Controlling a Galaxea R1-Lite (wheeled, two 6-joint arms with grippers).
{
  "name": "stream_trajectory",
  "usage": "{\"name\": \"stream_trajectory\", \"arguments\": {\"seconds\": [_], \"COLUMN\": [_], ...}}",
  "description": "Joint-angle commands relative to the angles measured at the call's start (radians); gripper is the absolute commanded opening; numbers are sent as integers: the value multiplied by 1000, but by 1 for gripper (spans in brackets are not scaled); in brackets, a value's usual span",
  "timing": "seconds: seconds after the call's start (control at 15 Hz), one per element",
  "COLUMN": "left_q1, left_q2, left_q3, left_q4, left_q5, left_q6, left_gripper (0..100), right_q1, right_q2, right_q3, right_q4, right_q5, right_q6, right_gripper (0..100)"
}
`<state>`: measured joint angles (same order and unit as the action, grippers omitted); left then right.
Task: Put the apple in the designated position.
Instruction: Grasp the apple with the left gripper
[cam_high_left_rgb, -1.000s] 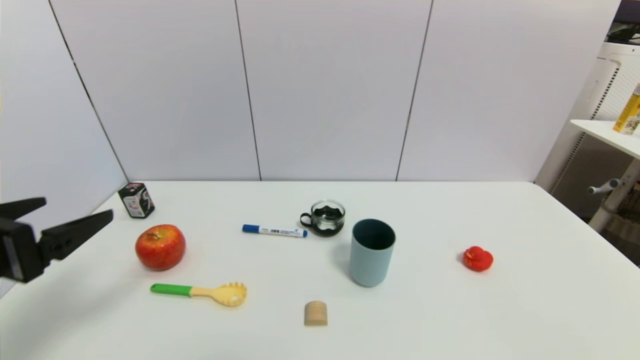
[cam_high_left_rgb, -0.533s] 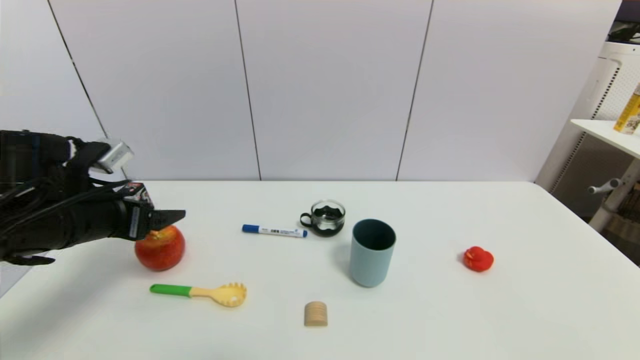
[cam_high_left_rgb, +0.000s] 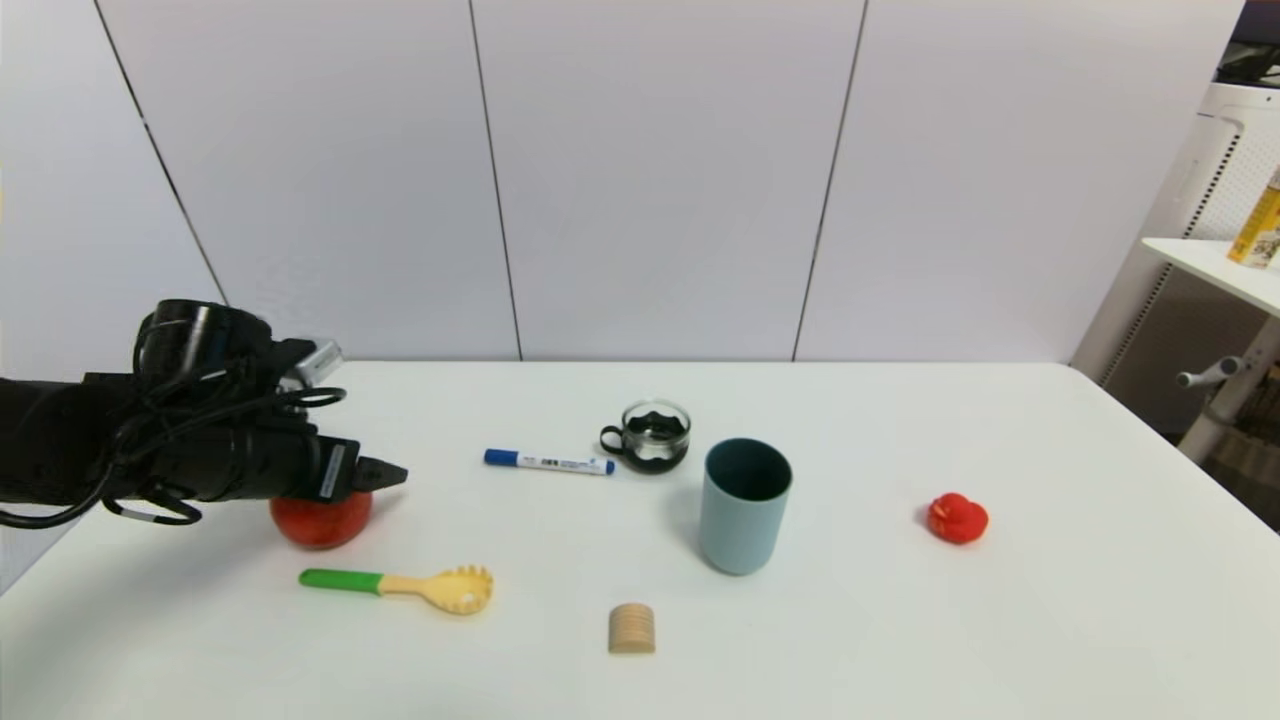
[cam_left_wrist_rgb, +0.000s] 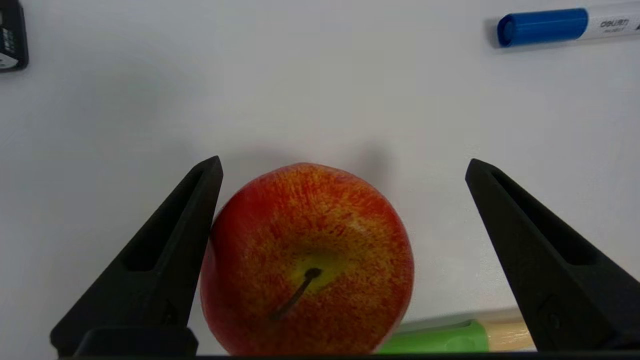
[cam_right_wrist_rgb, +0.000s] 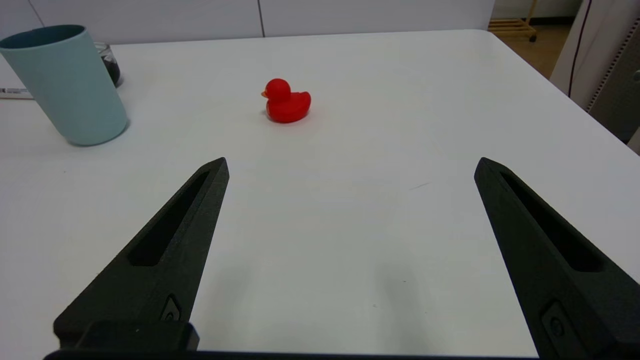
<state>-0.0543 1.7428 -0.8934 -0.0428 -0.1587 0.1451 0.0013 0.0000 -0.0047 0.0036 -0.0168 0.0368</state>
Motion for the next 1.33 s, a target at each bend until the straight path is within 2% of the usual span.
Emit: {"name": "stream_trajectory", "arguments": {"seconds": [0.07, 0.8, 0.87, 1.33], "left_q1": [11, 45, 45, 42], "left_q2": [54, -29, -32, -28], "left_q3": [-41, -35, -32, -27], "left_q4": [47, 152, 161, 216], "left_q5": [-1, 4, 2, -2], "left_q6": [1, 7, 8, 11], "left_gripper": [100, 100, 0, 0], "right_q1": [0, 2, 0, 0], "right_q2": [2, 2, 2, 2], "right_q3": [2, 0, 2, 0], "right_q4": [-1, -1, -1, -1], "right_q5": [0, 0, 0, 0], "right_q6": [0, 0, 0, 0], "right_gripper": [100, 100, 100, 100]}}
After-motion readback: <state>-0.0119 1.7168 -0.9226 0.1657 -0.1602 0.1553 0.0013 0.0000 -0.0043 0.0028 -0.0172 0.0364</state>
